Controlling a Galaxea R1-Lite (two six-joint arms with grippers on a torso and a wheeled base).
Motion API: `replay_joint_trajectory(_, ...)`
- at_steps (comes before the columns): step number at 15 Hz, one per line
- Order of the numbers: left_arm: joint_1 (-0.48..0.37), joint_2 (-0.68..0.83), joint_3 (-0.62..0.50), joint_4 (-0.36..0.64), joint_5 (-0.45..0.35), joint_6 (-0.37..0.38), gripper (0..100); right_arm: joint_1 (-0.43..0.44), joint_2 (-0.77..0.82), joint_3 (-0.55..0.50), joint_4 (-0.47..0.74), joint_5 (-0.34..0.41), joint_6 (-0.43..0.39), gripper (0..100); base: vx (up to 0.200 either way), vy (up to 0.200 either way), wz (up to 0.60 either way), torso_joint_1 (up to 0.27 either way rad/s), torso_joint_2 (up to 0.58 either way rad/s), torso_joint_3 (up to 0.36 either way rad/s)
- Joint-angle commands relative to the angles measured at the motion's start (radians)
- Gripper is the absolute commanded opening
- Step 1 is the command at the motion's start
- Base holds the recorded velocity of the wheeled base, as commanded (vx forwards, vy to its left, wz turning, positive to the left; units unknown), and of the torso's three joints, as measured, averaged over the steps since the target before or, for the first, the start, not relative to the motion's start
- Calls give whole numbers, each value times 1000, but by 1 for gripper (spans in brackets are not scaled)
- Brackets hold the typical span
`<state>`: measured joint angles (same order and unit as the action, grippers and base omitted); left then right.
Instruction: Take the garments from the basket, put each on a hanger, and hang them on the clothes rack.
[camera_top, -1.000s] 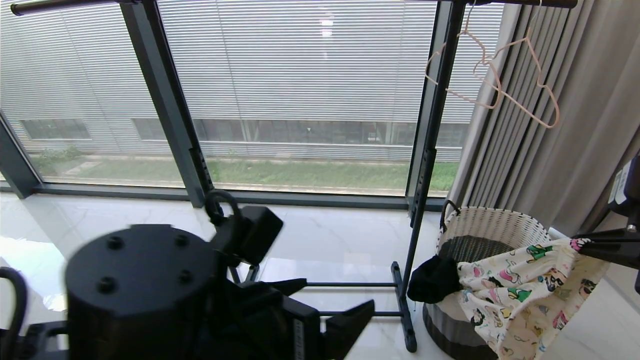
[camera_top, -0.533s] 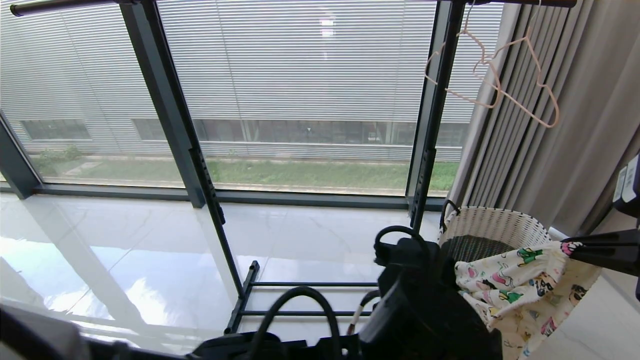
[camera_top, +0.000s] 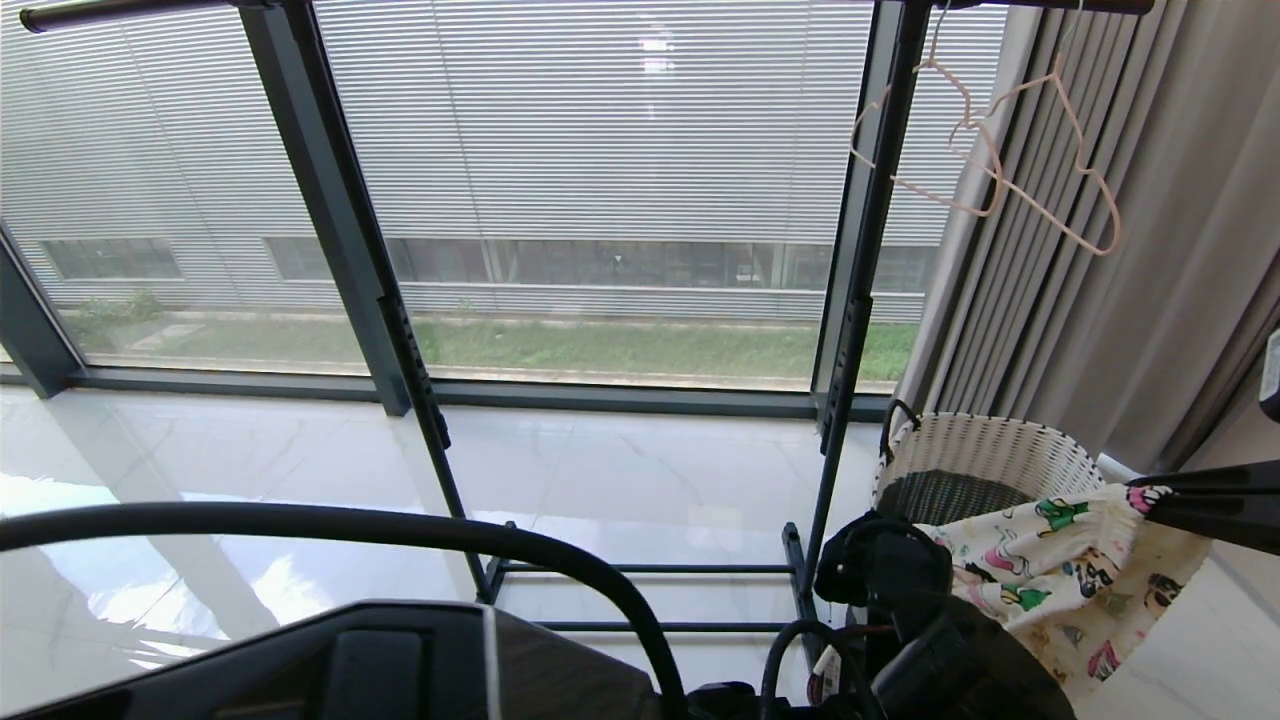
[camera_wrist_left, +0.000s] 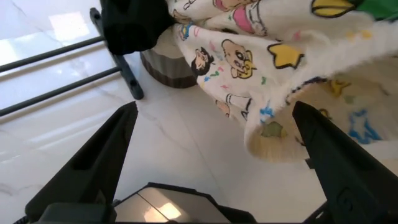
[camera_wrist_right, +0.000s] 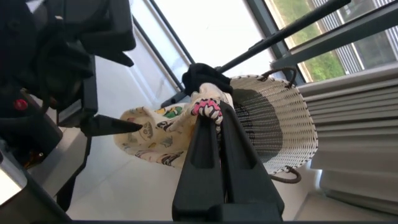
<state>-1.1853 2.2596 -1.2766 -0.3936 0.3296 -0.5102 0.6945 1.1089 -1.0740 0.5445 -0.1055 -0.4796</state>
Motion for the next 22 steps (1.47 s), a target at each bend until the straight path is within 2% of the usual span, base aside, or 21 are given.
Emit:
replay_joint_trajectory(1, 15, 94, -32, -1, 5, -1, 100, 0, -3, -1, 0, 1, -1, 0, 0, 0, 0, 0, 0, 0)
replay_joint_trajectory(4, 24, 115, -15, 2, 19, -1, 100, 0, -4, -9, 0, 13, 4, 0, 0, 0, 0, 0, 0, 0)
replay_joint_trajectory(5, 24, 117, -3, 2, 20, -4, 0, 0, -3, -14, -1, 17, 16, 0, 0, 0, 0, 0, 0, 0)
replay_joint_trajectory(8, 30, 115, 8, 2, 59, -5, 0, -4, -1, -14, -1, 17, 18, 0, 0, 0, 0, 0, 0, 0)
replay_joint_trajectory(9, 33, 110, 29, 1, 94, -5, 0, -12, 3, -12, -1, 17, 24, 0, 0, 0, 0, 0, 0, 0)
replay_joint_trajectory(11, 38, 78, 80, -1, 175, -7, 0, -24, 28, -10, -1, 17, 87, 0, 0, 0, 0, 0, 0, 0)
replay_joint_trajectory(12, 36, -8, 166, -1, 192, -7, 0, -26, 57, -12, -1, 13, 161, 0, 0, 0, 0, 0, 0, 0)
replay_joint_trajectory(13, 35, -101, 217, -1, 183, -5, 0, -41, 74, -14, -9, 13, 193, 0, 0, 0, 0, 0, 0, 0)
replay_joint_trajectory(15, 35, -291, 321, 1, 151, -4, 0, -78, 101, -7, -44, 17, 203, 0, 0, 0, 0, 0, 0, 0)
replay_joint_trajectory(16, 35, -334, 347, 2, 147, -4, 0, -84, 108, -7, -47, 17, 203, 0, 0, 0, 0, 0, 0, 0)
replay_joint_trajectory(17, 50, -471, 433, 12, 144, -1, 0, -82, 138, -10, -87, 21, 210, 0, 0, 0, 0, 0, 0, 0)
replay_joint_trajectory(18, 58, -508, 457, 18, 144, 1, 0, -79, 149, -10, -103, 21, 210, 0, 0, 0, 0, 0, 0, 0)
replay_joint_trajectory(19, 75, -630, 505, 90, 144, 2, 0, -61, 181, -12, -158, 23, 210, 0, 0, 0, 0, 0, 0, 0)
replay_joint_trajectory(22, 107, -856, 467, 341, 144, 4, 0, -36, 209, -12, -221, 23, 210, 0, 0, 0, 0, 0, 0, 0)
